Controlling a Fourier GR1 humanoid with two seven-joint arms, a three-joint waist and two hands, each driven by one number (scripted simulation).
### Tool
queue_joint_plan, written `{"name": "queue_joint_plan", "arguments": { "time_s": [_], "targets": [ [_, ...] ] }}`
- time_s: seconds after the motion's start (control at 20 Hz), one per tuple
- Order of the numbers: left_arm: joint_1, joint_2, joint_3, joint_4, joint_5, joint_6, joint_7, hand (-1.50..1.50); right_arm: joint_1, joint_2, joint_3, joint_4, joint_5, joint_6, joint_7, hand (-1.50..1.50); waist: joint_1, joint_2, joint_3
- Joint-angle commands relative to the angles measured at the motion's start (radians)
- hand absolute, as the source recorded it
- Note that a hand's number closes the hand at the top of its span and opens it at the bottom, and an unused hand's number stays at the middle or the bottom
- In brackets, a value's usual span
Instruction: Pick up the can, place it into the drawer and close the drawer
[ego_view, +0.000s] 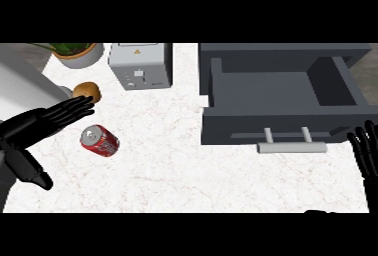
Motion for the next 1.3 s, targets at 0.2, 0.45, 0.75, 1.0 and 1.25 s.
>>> {"name": "queue_joint_plan", "arguments": {
  "time_s": [0.2,0.45,0.75,1.0,1.25],
  "targets": [
    [-0.011,-0.009,-0.062,0.115,-0.195,-0.049,-0.299,-1.50,-0.019,-0.012,0.000,-0.003,0.014,0.004,0.026,-1.50,-0.007,0.004,-0.001],
    [-0.057,0.032,-0.095,0.231,-0.227,-0.017,-0.386,-1.50,0.023,0.005,0.011,0.013,0.012,0.027,-0.028,-1.50,-0.017,0.005,-0.001],
    [-0.070,0.037,-0.170,0.316,-0.279,0.057,-0.507,-1.50,-0.036,0.007,0.009,-0.021,0.013,-0.005,0.029,-1.50,-0.017,0.006,-0.002],
    [-0.090,0.059,-0.234,0.392,-0.319,0.109,-0.605,-1.50,-0.008,0.039,0.056,0.003,0.057,-0.004,-0.016,-1.50,-0.020,0.009,-0.003],
    [-0.119,0.075,-0.272,0.473,-0.334,0.159,-0.681,-1.50,-0.012,0.023,0.031,-0.047,0.030,-0.007,0.033,-1.50,-0.023,0.007,-0.003]
  ]
}}
